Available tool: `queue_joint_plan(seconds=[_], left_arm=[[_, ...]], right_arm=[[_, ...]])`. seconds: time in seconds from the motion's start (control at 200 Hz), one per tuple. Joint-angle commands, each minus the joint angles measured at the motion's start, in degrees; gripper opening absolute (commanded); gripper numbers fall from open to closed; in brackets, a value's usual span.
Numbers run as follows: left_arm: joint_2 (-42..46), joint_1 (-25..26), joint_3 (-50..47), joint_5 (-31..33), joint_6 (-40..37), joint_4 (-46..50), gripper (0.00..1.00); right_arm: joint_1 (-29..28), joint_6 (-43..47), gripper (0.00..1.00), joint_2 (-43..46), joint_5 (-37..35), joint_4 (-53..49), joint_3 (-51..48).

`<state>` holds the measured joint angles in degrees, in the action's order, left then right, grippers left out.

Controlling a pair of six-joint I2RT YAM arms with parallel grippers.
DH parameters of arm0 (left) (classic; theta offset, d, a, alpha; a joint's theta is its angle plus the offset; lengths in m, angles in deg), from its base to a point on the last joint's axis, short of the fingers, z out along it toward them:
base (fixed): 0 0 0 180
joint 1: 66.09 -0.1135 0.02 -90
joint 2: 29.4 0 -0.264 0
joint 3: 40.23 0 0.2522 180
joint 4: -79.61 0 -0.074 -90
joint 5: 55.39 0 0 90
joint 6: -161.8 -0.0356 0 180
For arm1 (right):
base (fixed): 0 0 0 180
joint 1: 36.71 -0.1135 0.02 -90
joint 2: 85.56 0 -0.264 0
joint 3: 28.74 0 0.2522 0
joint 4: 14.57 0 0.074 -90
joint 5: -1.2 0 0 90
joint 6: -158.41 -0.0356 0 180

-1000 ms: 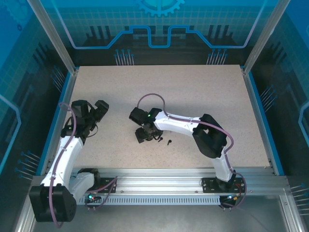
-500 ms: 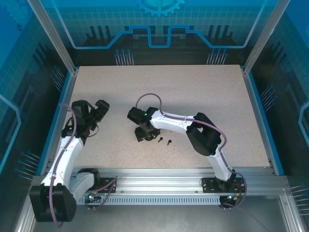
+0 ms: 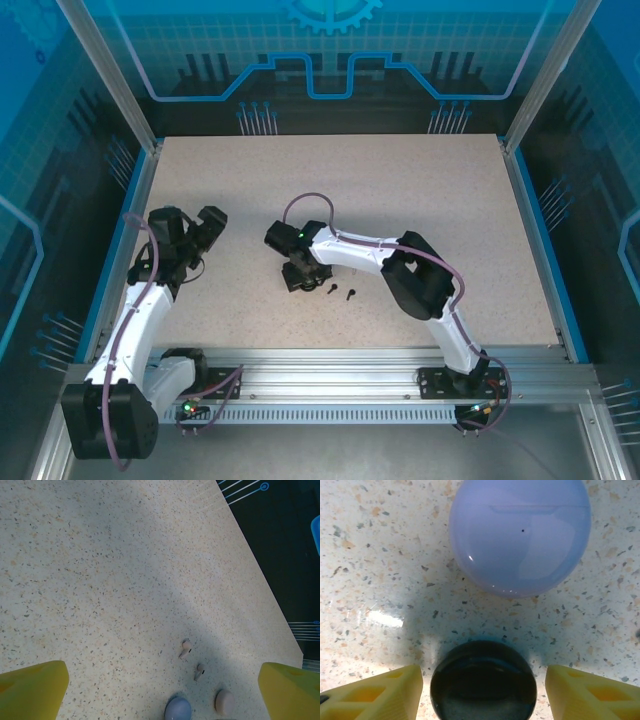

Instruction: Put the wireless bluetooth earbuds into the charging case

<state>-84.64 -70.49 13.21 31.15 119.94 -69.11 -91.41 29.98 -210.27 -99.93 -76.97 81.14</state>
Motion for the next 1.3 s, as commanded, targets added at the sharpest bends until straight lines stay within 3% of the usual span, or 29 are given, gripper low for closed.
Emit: queue_joint_plan(seconds=[0.0, 0.225, 0.445, 0.775, 1.0, 1.296], left_arm=[[0.0, -0.5, -0.7, -1.5, 0.6, -1.1, 0.99], [-0.4, -0.5, -0.5, -1.8, 0.7, -1.4, 0.99], [-0.2, -0.5, -0.7, -2.7, 0.9, -0.8, 0.99], [2.2, -0.4, -1.9, -6.2, 6.2, 0.7, 0.99], [3.8, 0.6, -6.4, -13.9, 5.0, -11.3, 0.99], [4.3, 6.5, -15.8, -15.7, 6.1, -31.1, 0.99]], right_arm=[[0.6, -0.7, 0.65, -2.0, -0.4, -1.6, 1.4], [0.6, -0.6, 0.61, -3.2, 0.1, -1.4, 1.7], [0.0, -0.9, 0.48, -2.6, 0.4, -1.4, 1.2], [-1.2, -4.2, 0.44, 7.1, -0.1, -1.5, -1.8], [0.9, -8.4, 0.44, 14.1, -1.0, -2.3, 2.1], [8.9, -23.7, 0.45, 16.0, 1.2, -1.8, 7.6]])
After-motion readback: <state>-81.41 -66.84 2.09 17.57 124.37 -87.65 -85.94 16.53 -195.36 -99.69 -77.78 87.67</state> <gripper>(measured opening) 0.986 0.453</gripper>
